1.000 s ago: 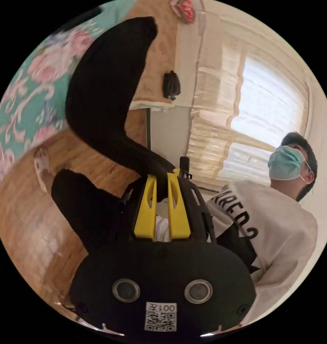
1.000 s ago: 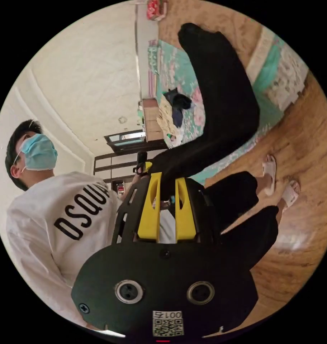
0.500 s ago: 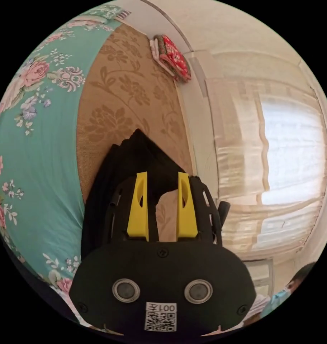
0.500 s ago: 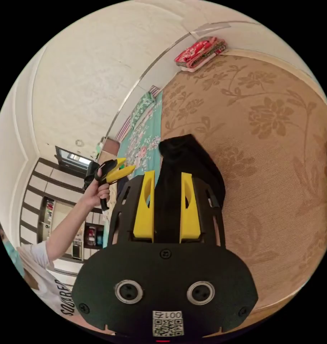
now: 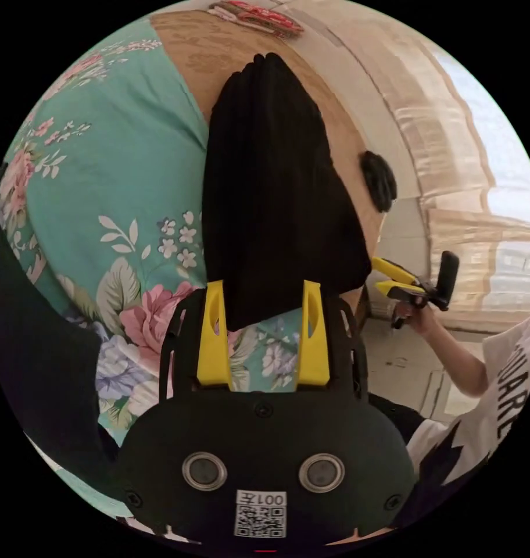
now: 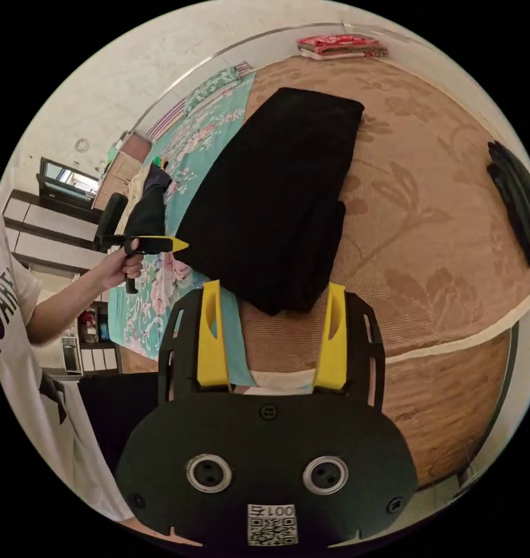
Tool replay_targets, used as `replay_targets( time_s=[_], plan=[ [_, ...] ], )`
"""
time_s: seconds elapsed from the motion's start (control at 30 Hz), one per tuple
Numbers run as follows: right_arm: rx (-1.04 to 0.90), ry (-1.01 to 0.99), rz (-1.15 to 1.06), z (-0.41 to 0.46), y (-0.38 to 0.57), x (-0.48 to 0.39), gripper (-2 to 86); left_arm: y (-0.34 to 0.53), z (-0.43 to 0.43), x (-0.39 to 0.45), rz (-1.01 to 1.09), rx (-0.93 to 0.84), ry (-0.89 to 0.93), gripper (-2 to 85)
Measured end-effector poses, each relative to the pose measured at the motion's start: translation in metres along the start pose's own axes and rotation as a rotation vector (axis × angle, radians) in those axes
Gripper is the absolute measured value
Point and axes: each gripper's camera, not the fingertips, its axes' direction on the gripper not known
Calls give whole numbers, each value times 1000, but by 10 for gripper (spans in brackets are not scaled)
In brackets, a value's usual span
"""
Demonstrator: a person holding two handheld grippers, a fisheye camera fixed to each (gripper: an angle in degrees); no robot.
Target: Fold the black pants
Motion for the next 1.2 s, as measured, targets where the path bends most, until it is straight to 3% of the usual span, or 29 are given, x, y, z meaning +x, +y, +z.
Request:
replay_targets(
  time_s=[0.13, 0.27, 0.33, 0.53, 0.77, 0.83, 1.0, 1.07, 1.2],
  plan=[
    [-51, -16, 88, 12, -23, -3, 190, -26, 12, -1, 13, -19, -70, 136],
    [-150, 80, 125, 5, -52, -13, 119, -52, 24, -4, 48, -69, -41, 72],
    [-161, 21, 97, -8, -59, -17, 85, -60, 21, -9, 59, -66, -28, 39],
    [-271, -127, 74, -77, -54, -6, 75, -55, 13, -34, -37, -78, 255, 11],
    [-498, -302, 218, -140, 0, 27, 69, -23, 24, -24, -264, -202, 477, 10],
    [-457, -390, 202, -172, -13, 33, 67, -45, 3, -21, -252, -193, 504, 11],
    [-176, -602, 84, -255, -109, 79, 62, -176, -71, 3, 88, -132, 343, 19],
    [-78, -593, 51, -265, -150, 100, 61, -259, -91, 4, 202, -99, 243, 23],
    [42, -400, -40, -246, -222, 145, 63, -368, -80, -27, 215, -89, 164, 29]
  ],
)
